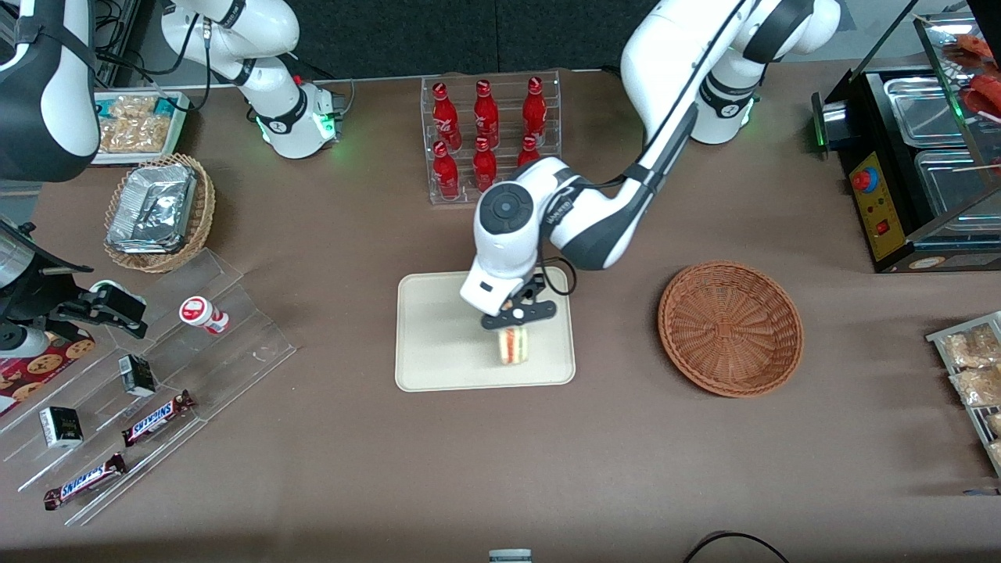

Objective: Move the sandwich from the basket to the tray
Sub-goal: 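Lift the sandwich and carry it over the cream tray, then lower the sandwich onto the tray and open the left gripper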

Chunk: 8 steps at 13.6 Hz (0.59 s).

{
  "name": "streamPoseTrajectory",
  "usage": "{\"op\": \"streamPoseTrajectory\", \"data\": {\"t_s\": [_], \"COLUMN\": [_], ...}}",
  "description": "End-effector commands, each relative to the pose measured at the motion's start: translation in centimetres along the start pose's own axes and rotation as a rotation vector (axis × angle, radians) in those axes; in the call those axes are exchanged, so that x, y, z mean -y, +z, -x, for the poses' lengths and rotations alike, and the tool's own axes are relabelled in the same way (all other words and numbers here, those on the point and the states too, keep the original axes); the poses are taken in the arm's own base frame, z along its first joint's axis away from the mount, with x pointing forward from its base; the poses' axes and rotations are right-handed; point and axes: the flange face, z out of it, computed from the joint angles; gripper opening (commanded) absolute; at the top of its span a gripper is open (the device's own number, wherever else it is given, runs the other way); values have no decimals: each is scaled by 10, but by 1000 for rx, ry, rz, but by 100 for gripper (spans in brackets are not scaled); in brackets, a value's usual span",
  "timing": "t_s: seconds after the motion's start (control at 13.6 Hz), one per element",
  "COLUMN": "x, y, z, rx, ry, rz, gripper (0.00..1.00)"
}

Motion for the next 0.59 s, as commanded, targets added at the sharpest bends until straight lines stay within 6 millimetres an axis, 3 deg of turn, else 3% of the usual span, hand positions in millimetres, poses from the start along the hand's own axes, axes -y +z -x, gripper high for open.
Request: {"op": "streamPoseTrajectory", "data": {"t_s": [0.0,0.15,0.51], "x": [-24,-35,-36], "y": [26,46,87], "z": [15,25,23], "rx": [-42,-62,-73], "ry": [129,145,109], "rz": [11,29,-5], "gripper": [13,13,14]}}
